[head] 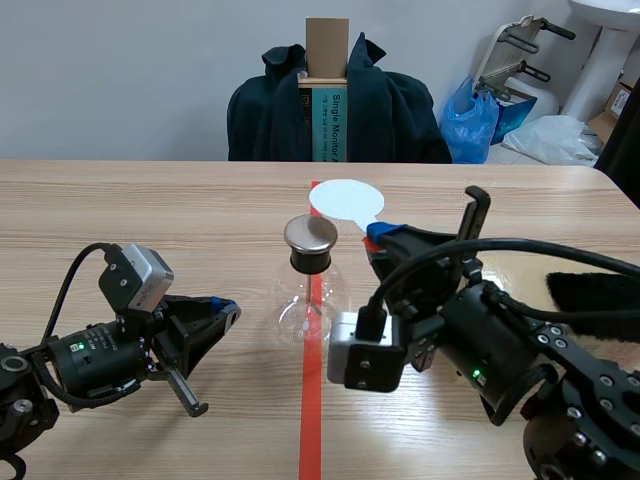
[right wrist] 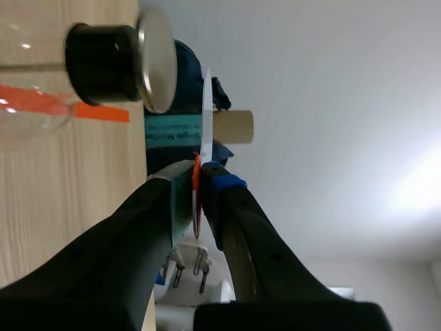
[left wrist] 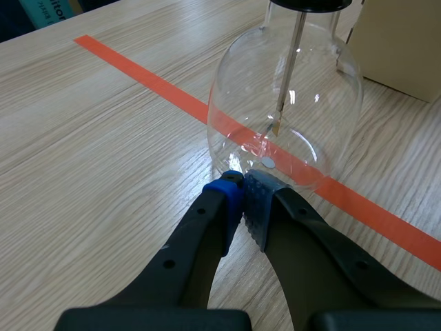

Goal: Do the electroscope experiment.
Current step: 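Move the plate toward and away from the electroscope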

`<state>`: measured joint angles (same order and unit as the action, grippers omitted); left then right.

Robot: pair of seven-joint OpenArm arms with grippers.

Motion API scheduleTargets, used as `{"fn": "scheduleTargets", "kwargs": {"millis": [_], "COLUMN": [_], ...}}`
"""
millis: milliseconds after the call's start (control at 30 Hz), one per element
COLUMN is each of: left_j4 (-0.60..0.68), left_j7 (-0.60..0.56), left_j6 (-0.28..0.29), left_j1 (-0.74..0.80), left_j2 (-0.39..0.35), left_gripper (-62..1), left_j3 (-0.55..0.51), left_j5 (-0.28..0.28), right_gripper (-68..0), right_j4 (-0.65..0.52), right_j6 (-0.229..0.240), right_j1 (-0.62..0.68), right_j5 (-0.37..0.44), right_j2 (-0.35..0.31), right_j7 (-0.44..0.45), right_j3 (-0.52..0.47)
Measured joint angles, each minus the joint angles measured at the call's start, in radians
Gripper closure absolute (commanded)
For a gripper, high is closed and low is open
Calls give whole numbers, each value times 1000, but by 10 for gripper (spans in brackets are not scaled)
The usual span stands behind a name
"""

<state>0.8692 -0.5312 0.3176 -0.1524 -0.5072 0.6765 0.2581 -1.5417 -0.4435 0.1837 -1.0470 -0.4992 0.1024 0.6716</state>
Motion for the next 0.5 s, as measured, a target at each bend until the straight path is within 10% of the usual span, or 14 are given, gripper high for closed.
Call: {"fn": "scheduleTargets", "kwargs": {"millis": [500], "left_j4": [0], "left_j7": [0], "left_j6": [0], "left_j1": [0], "left_j2": [0], "left_gripper": [-32], "left_j3": [0], "left_j5": [0], "right_gripper": [-7], "right_j4": [0], "right_j6": [-11], "right_j1": [0], "right_j5": [0], "right_j2": [0], "right_j7": [-134], "right_j3": [0]}}
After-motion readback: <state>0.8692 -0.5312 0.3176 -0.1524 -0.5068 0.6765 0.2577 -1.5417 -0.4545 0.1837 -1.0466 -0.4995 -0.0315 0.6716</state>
